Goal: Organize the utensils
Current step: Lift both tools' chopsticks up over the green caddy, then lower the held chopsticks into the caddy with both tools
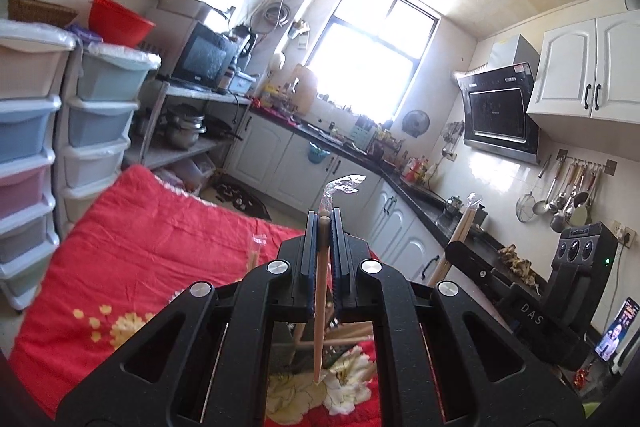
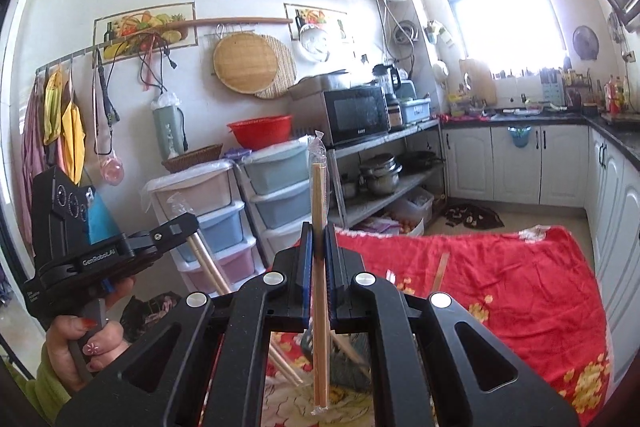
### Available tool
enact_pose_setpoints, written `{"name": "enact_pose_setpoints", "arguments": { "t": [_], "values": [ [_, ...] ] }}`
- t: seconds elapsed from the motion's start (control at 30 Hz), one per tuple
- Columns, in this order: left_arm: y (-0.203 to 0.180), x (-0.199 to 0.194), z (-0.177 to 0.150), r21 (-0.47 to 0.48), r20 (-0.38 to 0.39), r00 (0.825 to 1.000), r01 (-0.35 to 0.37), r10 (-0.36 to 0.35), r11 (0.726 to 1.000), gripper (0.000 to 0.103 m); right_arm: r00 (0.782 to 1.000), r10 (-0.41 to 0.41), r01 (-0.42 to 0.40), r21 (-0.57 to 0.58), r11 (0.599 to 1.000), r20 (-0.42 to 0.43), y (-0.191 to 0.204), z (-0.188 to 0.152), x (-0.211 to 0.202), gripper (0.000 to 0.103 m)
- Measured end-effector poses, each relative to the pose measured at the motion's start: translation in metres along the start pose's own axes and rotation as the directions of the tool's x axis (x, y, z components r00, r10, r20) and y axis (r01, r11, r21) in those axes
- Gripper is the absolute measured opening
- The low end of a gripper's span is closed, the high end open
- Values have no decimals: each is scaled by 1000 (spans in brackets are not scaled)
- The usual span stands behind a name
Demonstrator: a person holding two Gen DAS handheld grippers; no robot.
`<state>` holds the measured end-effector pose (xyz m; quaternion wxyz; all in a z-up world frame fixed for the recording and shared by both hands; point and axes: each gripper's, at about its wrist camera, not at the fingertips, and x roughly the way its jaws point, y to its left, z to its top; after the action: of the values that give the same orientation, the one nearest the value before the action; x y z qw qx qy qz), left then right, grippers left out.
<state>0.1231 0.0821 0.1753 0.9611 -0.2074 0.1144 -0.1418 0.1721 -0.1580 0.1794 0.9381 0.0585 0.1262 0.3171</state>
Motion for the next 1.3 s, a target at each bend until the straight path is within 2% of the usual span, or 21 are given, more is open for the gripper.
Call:
{"name": "enact_pose_setpoints", "arguments": {
  "t": [0.27, 0.6, 0.9, 1.3],
  "values": [
    [-1, 0, 22, 22, 56, 998, -28, 26, 999, 3, 998, -22, 23, -20, 1000, 57, -3, 21, 8, 6],
    [-1, 14, 39, 34, 78, 996, -54, 51, 998, 3, 992, -54, 58, -34, 998, 110, -10, 36, 21, 6],
    [-5, 25, 36, 90, 104, 988, -127, 117, 988, 3, 988, -72, 79, -42, 996, 138, -14, 39, 35, 6],
    [8, 53, 15, 92, 59, 986, -163, 158, 982, 3, 990, -90, 95, -34, 995, 110, -26, 13, 66, 6]
  ]
}}
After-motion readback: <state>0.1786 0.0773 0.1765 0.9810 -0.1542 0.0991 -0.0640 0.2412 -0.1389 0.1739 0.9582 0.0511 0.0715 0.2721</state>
